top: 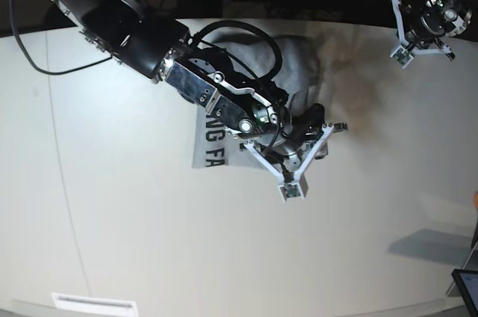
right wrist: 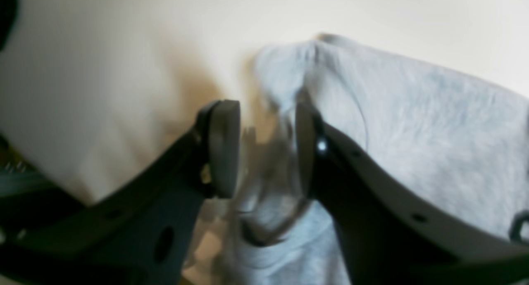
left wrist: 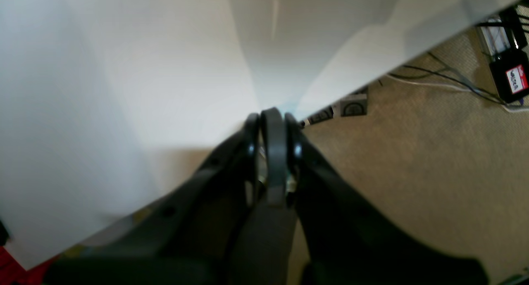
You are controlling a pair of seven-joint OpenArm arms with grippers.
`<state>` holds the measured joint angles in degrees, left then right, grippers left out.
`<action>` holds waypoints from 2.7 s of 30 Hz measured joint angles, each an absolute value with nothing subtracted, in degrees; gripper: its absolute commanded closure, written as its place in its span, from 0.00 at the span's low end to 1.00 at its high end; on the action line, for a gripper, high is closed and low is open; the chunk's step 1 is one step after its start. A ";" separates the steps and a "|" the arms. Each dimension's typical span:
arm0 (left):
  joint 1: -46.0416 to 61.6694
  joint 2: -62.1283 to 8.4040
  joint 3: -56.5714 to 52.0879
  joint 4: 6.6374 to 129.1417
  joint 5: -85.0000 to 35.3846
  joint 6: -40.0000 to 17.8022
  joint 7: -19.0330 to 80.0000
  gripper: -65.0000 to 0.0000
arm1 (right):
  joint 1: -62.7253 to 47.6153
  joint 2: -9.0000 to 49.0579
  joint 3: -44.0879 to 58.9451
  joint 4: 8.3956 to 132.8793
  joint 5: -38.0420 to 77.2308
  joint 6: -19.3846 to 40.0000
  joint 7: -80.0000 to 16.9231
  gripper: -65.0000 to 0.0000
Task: Fold the T-shirt properly
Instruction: 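Grasp the bundle with the right gripper and flip it over, then lay the flipped shirt down and raise the right gripper, then grasp the printed edge of the shirt with both grippers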
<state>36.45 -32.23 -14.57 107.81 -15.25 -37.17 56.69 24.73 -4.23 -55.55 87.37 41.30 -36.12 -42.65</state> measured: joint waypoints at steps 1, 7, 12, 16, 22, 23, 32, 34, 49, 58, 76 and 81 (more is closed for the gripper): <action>36.21 -32.23 -14.57 107.81 -15.29 -37.17 56.64 0.93 | 24.75 -4.14 -55.68 88.88 41.45 -35.00 -42.68 0.62; 36.32 -32.25 -14.59 107.81 -15.22 -37.17 56.75 0.93 | 25.19 0.82 -52.49 96.27 41.80 -34.54 -43.29 0.64; 36.29 -31.64 -14.79 108.25 -15.16 -37.17 56.21 0.94 | 23.35 9.91 -48.14 99.00 40.16 -35.70 -45.10 1.00; 37.23 -31.29 -14.57 113.03 -15.46 -37.15 55.94 0.95 | 18.44 13.76 -49.17 103.48 42.02 -34.98 -46.70 1.00; 40.01 -31.42 -14.57 114.26 -15.62 -39.94 56.16 0.99 | 14.81 20.08 -45.41 105.65 40.69 -40.38 -46.00 1.00; 40.34 -31.16 -14.57 114.28 -15.64 -39.97 56.05 0.99 | 13.58 20.53 -44.21 106.24 41.08 -40.42 -46.09 1.00; 42.24 -26.92 -14.48 114.26 -15.11 -40.16 49.65 0.99 | 1.72 22.02 -40.42 112.38 41.60 -40.16 -46.17 1.00; 41.89 -26.92 -14.50 114.26 -15.05 -40.16 49.45 0.99 | 0.14 21.08 -41.60 112.36 41.45 -40.21 -46.19 1.00; 39.51 -26.55 -11.38 113.93 -14.79 -39.55 49.45 0.99 | -5.08 20.29 -42.98 112.22 40.75 -40.18 -45.71 1.00; 35.33 -23.55 -2.57 113.95 -13.91 -39.46 49.63 0.99 | -4.73 24.21 -39.94 112.29 41.54 -40.21 -46.06 1.00; 23.77 -21.32 -2.11 105.41 -16.49 -40.51 47.86 0.99 | -13.67 26.70 -39.27 112.90 40.12 -39.94 -44.14 1.00; 20.05 -20.75 -2.20 101.75 -17.61 -40.58 46.63 0.99 | -13.37 26.61 -44.80 113.12 39.90 -39.86 -43.00 1.00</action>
<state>20.05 -20.75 -2.20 101.75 -17.61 -40.58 46.63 -13.37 26.61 -44.80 113.12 39.90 -39.86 -43.00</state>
